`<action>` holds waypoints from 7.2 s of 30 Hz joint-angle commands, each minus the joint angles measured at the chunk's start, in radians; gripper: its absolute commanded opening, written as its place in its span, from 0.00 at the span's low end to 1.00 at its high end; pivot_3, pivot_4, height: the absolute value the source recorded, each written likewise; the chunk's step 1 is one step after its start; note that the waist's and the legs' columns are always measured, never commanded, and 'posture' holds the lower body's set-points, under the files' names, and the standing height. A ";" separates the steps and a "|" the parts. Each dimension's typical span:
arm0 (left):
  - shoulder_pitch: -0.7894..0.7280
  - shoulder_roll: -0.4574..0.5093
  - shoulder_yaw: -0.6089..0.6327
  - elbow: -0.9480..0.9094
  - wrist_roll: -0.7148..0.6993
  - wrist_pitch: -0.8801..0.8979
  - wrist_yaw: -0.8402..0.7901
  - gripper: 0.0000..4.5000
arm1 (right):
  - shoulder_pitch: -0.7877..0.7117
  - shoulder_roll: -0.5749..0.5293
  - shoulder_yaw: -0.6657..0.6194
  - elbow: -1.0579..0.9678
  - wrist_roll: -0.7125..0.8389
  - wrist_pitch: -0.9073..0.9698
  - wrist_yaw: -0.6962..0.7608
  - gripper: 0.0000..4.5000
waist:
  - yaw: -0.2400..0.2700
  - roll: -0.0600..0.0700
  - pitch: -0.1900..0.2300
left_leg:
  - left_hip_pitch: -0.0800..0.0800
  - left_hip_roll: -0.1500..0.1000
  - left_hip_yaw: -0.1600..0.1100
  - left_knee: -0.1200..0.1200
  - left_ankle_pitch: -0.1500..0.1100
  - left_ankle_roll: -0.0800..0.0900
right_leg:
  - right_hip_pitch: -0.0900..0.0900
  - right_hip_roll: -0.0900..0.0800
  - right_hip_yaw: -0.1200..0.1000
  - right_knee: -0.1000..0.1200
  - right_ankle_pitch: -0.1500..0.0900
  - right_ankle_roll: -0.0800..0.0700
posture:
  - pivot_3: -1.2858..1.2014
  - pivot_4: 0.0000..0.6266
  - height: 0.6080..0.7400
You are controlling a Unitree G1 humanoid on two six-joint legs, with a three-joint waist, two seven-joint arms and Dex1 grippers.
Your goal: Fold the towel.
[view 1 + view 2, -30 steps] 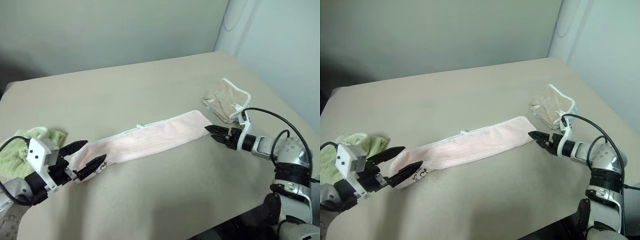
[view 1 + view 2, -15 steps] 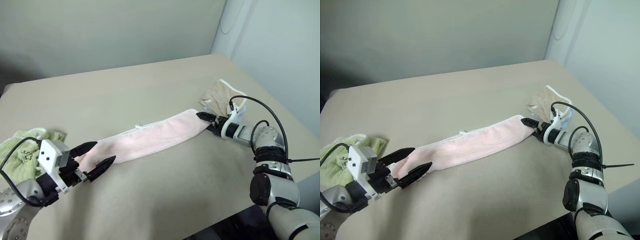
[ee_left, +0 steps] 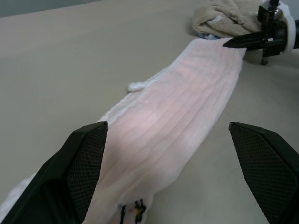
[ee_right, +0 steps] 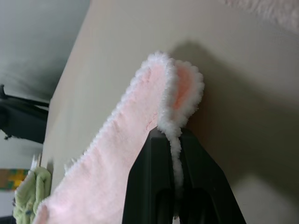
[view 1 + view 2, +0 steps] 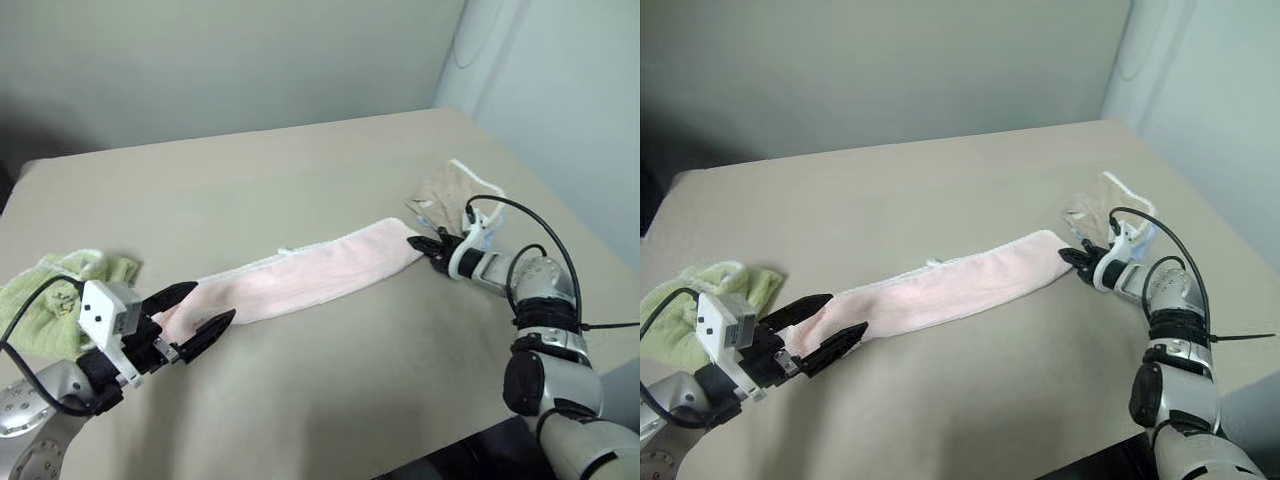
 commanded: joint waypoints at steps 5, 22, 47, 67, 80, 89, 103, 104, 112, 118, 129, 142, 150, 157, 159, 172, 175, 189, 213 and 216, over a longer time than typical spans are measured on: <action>-0.025 -0.001 -0.027 -0.008 0.012 -0.017 0.012 1.00 | 0.091 -0.160 0.183 -0.402 -0.039 -0.027 0.133 0.01 | 0.006 0.005 0.003 | -0.004 0.000 0.000 -0.003 0.000 0.000 | -0.005 0.000 0.000 0.001 -0.001 0.000 | 0.52 0.24 1.00; -0.062 -0.025 -0.092 0.001 0.042 -0.029 0.030 1.00 | 0.002 -0.392 0.654 -0.655 -0.385 -0.475 0.500 0.01 | -0.001 0.006 0.003 | -0.003 0.000 0.000 -0.003 0.001 -0.001 | -0.005 0.001 0.000 0.001 -0.001 0.002 | 0.52 0.24 1.00; -0.052 -0.067 -0.108 -0.036 0.036 -0.031 0.077 1.00 | -0.004 -0.044 0.911 -0.616 -0.554 -0.482 0.548 0.39 | 0.000 0.004 0.003 | -0.002 0.000 0.000 -0.002 0.006 -0.010 | -0.005 0.000 0.000 0.002 -0.001 0.001 | 0.52 0.24 1.00; -0.040 -0.090 -0.014 -0.019 -0.119 0.026 0.145 1.00 | -0.025 0.024 0.680 -0.294 -0.445 -0.579 0.527 0.32 | -0.004 0.004 0.003 | -0.001 0.000 0.000 -0.003 0.006 -0.010 | -0.005 0.001 0.000 0.003 -0.001 0.001 | 0.52 0.24 1.00; 0.300 -0.193 0.205 -0.176 -0.538 0.095 0.338 1.00 | -0.005 0.053 0.662 -0.280 -0.445 -0.763 0.626 0.10 | -0.010 0.005 0.003 | 0.000 0.000 0.000 -0.001 0.006 -0.009 | -0.002 0.001 0.000 0.001 -0.001 0.000 | 0.52 0.24 1.00; 0.553 -0.309 0.090 -0.262 -0.763 0.077 0.519 1.00 | -0.069 0.060 0.586 -0.378 -0.341 -0.707 0.664 0.10 | -0.003 0.005 0.004 | 0.004 0.000 0.001 -0.003 0.009 -0.016 | 0.000 0.001 0.000 0.002 -0.009 -0.005 | 0.52 0.24 1.00; 0.192 -0.342 -0.106 0.017 -0.925 0.024 0.996 1.00 | -0.059 0.078 0.546 -0.400 -0.334 -0.701 0.605 0.10 | 0.006 0.006 0.005 | 0.009 -0.001 0.000 -0.003 0.009 -0.017 | 0.005 0.001 0.000 0.003 -0.006 -0.001 | 0.52 0.24 1.00; 0.159 -0.339 -0.115 0.042 -0.921 0.027 1.006 1.00 | -0.056 0.077 0.543 -0.407 -0.333 -0.699 0.601 0.10 | 0.009 0.008 0.005 | 0.010 -0.001 0.000 -0.003 0.009 -0.017 | 0.007 0.001 0.000 0.003 -0.006 -0.001 | 0.52 0.24 1.00; -0.079 -0.331 -0.141 0.271 -0.904 0.052 1.089 1.00 | -0.050 0.077 0.531 -0.449 -0.316 -0.675 0.568 0.10 | 0.031 0.016 0.004 | 0.019 -0.008 -0.007 -0.004 0.010 -0.005 | 0.015 -0.001 0.000 0.003 -0.006 0.000 | 0.52 0.24 1.00; -0.121 -0.306 -0.136 0.297 -0.885 0.092 1.077 0.80 | -0.039 0.077 0.534 -0.470 -0.316 -0.671 0.554 0.08 | 0.032 0.018 0.003 | 0.019 -0.011 -0.008 -0.004 0.012 -0.008 | 0.018 -0.005 0.000 0.003 -0.007 -0.001 | 0.52 0.24 1.00; -0.110 -0.314 -0.111 0.268 -0.868 0.103 1.050 0.00 | -0.027 0.081 0.544 -0.495 -0.310 -0.662 0.541 0.08 | 0.028 0.017 0.004 | 0.016 -0.011 -0.007 -0.009 0.016 -0.019 | 0.014 -0.005 0.001 0.002 -0.010 0.002 | 0.52 0.24 1.00; -0.136 -0.166 0.058 -0.055 -0.947 0.034 0.888 0.00 | -0.020 0.080 0.548 -0.496 -0.312 -0.661 0.544 0.08 | 0.021 0.001 0.010 | 0.014 -0.010 -0.007 -0.018 0.017 -0.020 | 0.007 -0.004 0.002 0.002 -0.010 0.001 | 0.52 0.24 1.00; -0.422 0.051 -0.270 -0.054 -0.887 0.190 0.924 0.00 | -0.057 0.063 0.498 -0.402 -0.326 -0.694 0.508 0.08 | 0.025 0.001 0.010 | 0.014 -0.011 -0.007 -0.019 0.017 -0.020 | 0.006 -0.005 0.001 0.002 -0.008 0.003 | 0.52 0.24 1.00; -0.769 0.021 -0.591 0.142 -0.697 0.365 0.821 0.00 | -0.068 0.022 0.444 -0.325 -0.356 -0.739 0.431 0.08 | 0.021 0.000 0.010 | 0.013 -0.011 -0.006 -0.019 0.017 -0.021 | 0.004 -0.006 0.001 0.001 -0.004 0.003 | 0.52 0.24 1.00; -0.866 -0.029 -0.658 0.212 -0.638 0.402 0.777 0.00 | -0.059 0.010 0.428 -0.320 -0.362 -0.746 0.404 0.08 | 0.020 0.000 0.010 | 0.011 -0.011 -0.006 -0.019 0.017 -0.021 | 0.002 -0.006 0.001 0.001 -0.004 0.003 | 0.52 0.24 1.00; -1.006 -0.255 -0.766 0.464 -0.315 0.527 0.610 0.31 | 0.040 -0.011 0.399 -0.454 -0.345 -0.683 0.340 0.08 | 0.014 0.000 0.010 | -0.006 -0.011 -0.005 -0.009 0.018 -0.022 | -0.011 -0.006 0.002 0.001 -0.007 0.009 | 0.52 0.24 1.00; -0.982 -0.296 -0.671 0.425 -0.368 0.520 0.599 0.54 | 0.046 -0.013 0.406 -0.453 -0.348 -0.671 0.344 0.08 | 0.014 0.000 0.010 | -0.007 -0.011 -0.005 -0.006 0.018 -0.021 | -0.011 -0.006 0.002 0.002 -0.007 0.009 | 0.52 0.24 1.00; -0.599 -0.026 -0.333 0.110 -0.205 0.364 0.537 0.92 | 0.101 -0.084 0.435 -0.565 -0.271 -0.522 0.455 0.00 | 0.008 0.001 0.010 | -0.004 -0.011 -0.005 -0.004 0.018 -0.021 | -0.008 -0.006 0.002 0.002 -0.003 0.010 | 0.52 0.24 1.00; -0.708 -0.248 -0.615 0.467 0.197 0.086 0.244 0.32 | 0.142 0.079 0.628 -0.348 -0.438 -0.660 0.412 0.00 | 0.024 0.003 0.005 | 0.001 -0.013 -0.008 0.000 0.009 -0.001 | 0.000 -0.009 0.001 -0.001 0.007 0.012 | 0.52 0.24 1.00; -0.697 -0.322 -0.414 0.372 0.015 0.157 0.325 0.32 | 0.156 0.051 0.566 -0.472 -0.372 -0.619 0.430 0.00 | 0.025 0.000 0.007 | -0.002 -0.014 -0.007 0.002 0.013 -0.007 | -0.001 -0.010 0.000 -0.001 0.007 0.012 | 0.52 0.24 1.00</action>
